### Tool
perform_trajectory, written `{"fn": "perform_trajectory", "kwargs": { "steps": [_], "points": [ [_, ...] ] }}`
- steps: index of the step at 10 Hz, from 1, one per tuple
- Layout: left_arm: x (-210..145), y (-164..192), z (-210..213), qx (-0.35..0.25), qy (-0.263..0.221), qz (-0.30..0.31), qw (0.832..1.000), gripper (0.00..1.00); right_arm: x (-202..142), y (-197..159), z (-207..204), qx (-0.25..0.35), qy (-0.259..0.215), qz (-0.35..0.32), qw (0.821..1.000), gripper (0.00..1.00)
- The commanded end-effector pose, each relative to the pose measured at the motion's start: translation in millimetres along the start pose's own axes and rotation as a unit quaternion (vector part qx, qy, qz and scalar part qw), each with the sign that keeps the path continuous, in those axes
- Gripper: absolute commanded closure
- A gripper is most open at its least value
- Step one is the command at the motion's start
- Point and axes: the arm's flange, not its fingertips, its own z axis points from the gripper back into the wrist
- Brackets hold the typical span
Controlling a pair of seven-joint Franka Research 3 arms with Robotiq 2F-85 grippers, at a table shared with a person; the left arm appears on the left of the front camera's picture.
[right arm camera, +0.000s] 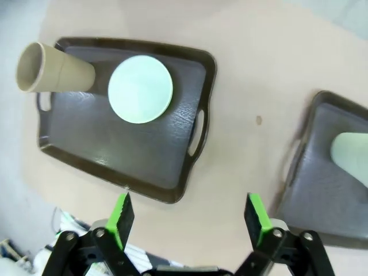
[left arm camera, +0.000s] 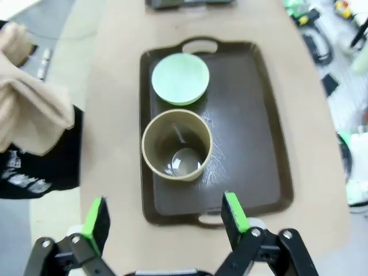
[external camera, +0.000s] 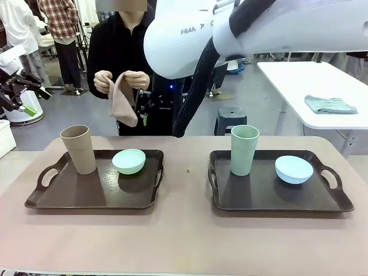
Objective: Set up a tray with a mat and arrange the tableware.
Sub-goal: Pick up the Picnic Bowl and Reusable plastic cup from the Handle tray in front of the human's position and hold them in the air.
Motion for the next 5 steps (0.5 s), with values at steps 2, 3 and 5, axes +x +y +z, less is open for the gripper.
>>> {"fn": "perform_trajectory", "kwargs": {
  "steps": [2, 3, 5],
  "points": [
    [-26, 9, -14, -0.038, -0.034, -0.034, 0.998, 0.00, 14, 28, -45, -0.048, 0.002, 0.032, 0.998, 0.00],
    [-36, 8, -24, -0.059, -0.030, -0.024, 0.998, 0.00, 18, 32, -54, -0.054, 0.002, 0.034, 0.998, 0.00],
    [-55, 3, -43, -0.085, -0.028, -0.011, 0.996, 0.00, 25, 35, -70, -0.056, 0.003, 0.035, 0.998, 0.00]
  ]
}}
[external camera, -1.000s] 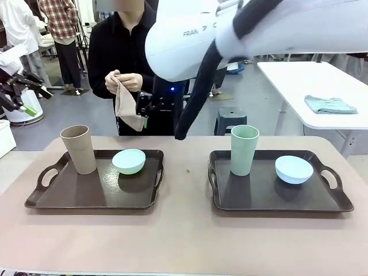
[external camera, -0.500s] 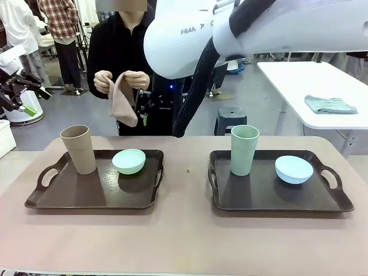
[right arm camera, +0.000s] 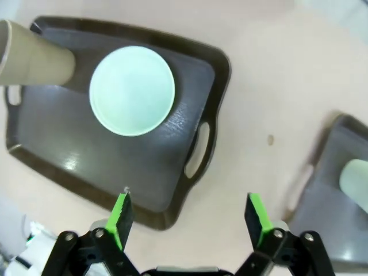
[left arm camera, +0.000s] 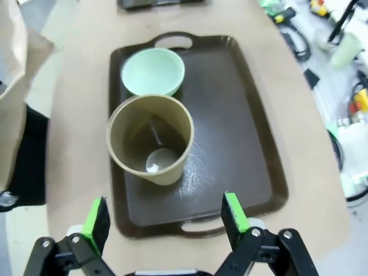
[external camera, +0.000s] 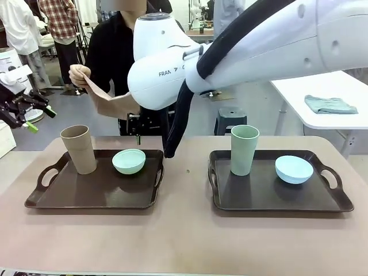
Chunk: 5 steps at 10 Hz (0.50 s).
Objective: Set up a tray with a mat and arrange the tableware.
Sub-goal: Pick up the Picnic Bowl and Reusable plastic cup from the Handle tray in front of the human's position and hold them in the air.
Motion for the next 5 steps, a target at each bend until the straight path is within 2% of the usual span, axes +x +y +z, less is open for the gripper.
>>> {"fn": "perform_trajectory", "kwargs": {
  "steps": [1, 3, 4, 5],
  "points": [
    [-11, 3, -10, -0.014, -0.010, -0.004, 1.000, 0.00, 19, 9, -8, -0.017, -0.003, -0.013, 1.000, 0.00],
    [-22, 3, -35, -0.006, -0.032, 0.024, 0.999, 0.00, 24, 11, -23, -0.019, 0.003, -0.002, 1.000, 0.00],
    [-24, 4, -41, 0.007, -0.032, 0.061, 0.998, 0.00, 24, 10, -30, -0.022, 0.011, 0.010, 1.000, 0.00],
    [-17, 0, -28, 0.005, -0.003, 0.088, 0.996, 0.00, 14, -1, -17, 0.022, 0.024, 0.020, 0.999, 0.00]
  ]
}}
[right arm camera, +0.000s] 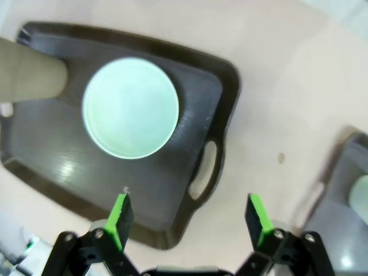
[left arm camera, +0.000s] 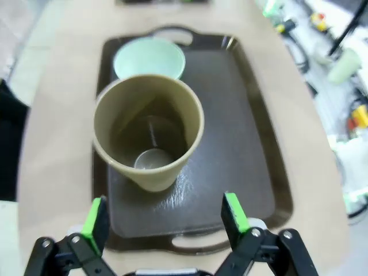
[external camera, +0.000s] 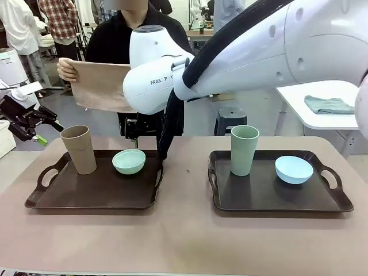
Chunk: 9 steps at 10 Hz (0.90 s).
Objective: Set up a tray with a mat and arrange the tableware.
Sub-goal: Pick up the Picnic Bowl and Reusable plastic cup from the Handle tray in front of the human's position and hold them in the air.
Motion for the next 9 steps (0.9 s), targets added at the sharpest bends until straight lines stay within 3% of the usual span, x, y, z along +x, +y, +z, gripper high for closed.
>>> {"fn": "perform_trajectory", "kwargs": {
  "steps": [1, 3, 5, 9],
  "points": [
    [2, -1, 0, -0.006, -0.004, -0.022, 1.000, 0.00, 0, -1, 2, -0.005, -0.004, -0.007, 1.000, 0.00],
    [2, -1, 0, -0.006, -0.004, -0.022, 1.000, 0.00, 0, 0, 1, 0.000, -0.001, 0.001, 1.000, 0.00],
    [0, 7, -16, 0.012, -0.007, 0.001, 1.000, 0.00, 20, 12, -26, -0.034, 0.009, -0.011, 0.999, 0.00],
    [-20, 9, -51, 0.019, -0.061, 0.040, 0.997, 0.00, 32, 25, -51, -0.044, 0.009, -0.018, 0.999, 0.00]
  ]
}}
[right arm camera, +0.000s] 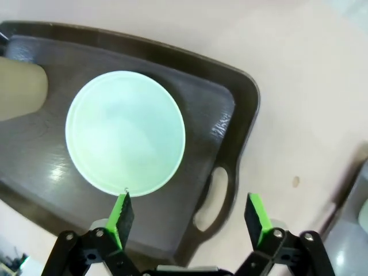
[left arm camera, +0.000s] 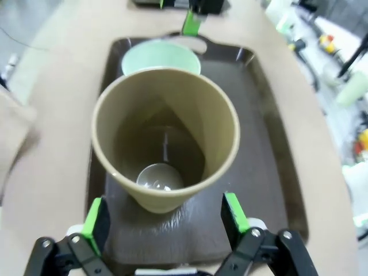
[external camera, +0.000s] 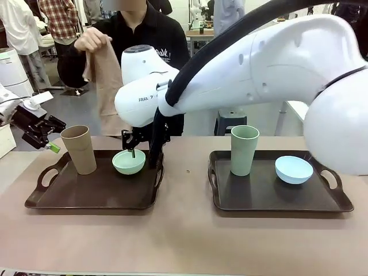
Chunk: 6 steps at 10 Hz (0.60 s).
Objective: Set up a tray with a mat and arrange the tableware.
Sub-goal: Pick up the Picnic Bowl and Reusable plastic cup from the Handle tray in front of the human's position and hold them in the air.
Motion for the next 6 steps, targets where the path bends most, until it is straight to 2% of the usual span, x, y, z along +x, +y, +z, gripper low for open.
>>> {"fn": "perform_trajectory", "kwargs": {
  "steps": [1, 4, 6],
  "points": [
    [-3, -1, -9, 0.013, -0.020, 0.007, 1.000, 0.00, 11, 9, 3, -0.013, -0.006, -0.013, 1.000, 0.00],
    [-11, -1, -17, 0.053, -0.059, -0.035, 0.996, 0.00, 16, 18, -11, -0.011, 0.000, -0.002, 1.000, 0.00],
    [-10, 1, -23, 0.049, -0.069, -0.054, 0.995, 0.00, 18, 23, -19, -0.013, 0.001, 0.003, 1.000, 0.00]
  ]
}}
